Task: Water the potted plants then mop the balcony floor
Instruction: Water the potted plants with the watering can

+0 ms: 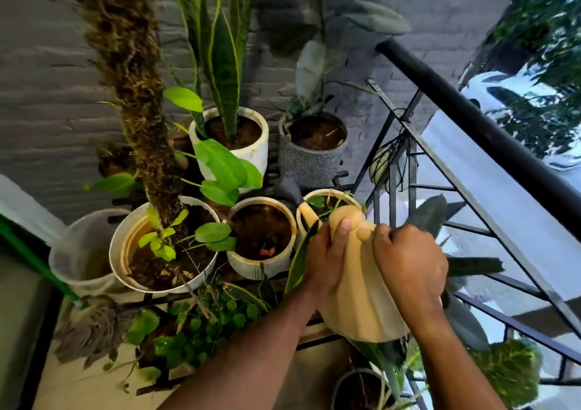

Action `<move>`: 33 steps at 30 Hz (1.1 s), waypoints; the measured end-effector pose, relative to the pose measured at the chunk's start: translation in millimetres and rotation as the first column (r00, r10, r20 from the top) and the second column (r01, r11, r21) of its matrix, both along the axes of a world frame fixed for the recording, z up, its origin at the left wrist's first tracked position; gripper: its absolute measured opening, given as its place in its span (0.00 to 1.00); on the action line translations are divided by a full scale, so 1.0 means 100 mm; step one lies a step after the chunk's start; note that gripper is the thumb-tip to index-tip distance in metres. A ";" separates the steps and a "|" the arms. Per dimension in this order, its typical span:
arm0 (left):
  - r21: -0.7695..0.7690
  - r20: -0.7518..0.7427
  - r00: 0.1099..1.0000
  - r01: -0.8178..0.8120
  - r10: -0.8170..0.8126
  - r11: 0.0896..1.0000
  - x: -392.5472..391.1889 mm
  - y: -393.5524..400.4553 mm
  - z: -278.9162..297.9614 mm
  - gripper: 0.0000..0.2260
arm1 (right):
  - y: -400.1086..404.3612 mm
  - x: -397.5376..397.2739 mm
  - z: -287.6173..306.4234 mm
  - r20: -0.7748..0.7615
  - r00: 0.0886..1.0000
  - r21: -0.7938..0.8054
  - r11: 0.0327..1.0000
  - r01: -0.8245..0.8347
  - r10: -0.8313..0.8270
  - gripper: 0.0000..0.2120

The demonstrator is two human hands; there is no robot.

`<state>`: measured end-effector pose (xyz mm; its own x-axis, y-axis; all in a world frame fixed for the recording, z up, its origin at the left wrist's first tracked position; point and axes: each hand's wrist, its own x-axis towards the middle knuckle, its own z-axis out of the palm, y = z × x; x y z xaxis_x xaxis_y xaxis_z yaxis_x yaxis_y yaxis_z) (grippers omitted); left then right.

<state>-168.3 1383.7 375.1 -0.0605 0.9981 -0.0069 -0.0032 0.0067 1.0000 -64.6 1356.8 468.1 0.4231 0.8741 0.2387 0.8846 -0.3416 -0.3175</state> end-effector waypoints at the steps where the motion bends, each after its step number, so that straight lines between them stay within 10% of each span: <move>1: -0.023 0.020 1.000 -0.015 0.016 1.000 -0.04 0.00 -0.01 0.27 | 0.05 -0.06 -0.01 0.029 1.000 -0.016 1.000 -0.013 0.013 0.27; 21: -0.279 0.341 0.908 -0.151 0.245 0.948 -0.49 0.77 -0.49 0.14 | 1.10 -1.00 -0.01 0.296 0.942 -0.312 0.948 -0.064 0.161 0.20; 33: -0.297 0.217 0.942 -0.186 0.256 0.937 -0.62 0.91 -0.56 0.18 | 1.21 -1.14 -0.04 0.274 0.947 -0.290 0.953 -0.087 0.170 0.21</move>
<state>-230.4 1474.5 319.6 -0.2405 0.9178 -0.3160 -0.2836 0.2450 0.9271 -178.4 1477.6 463.7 0.2501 0.9648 0.0808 0.9657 -0.2546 0.0504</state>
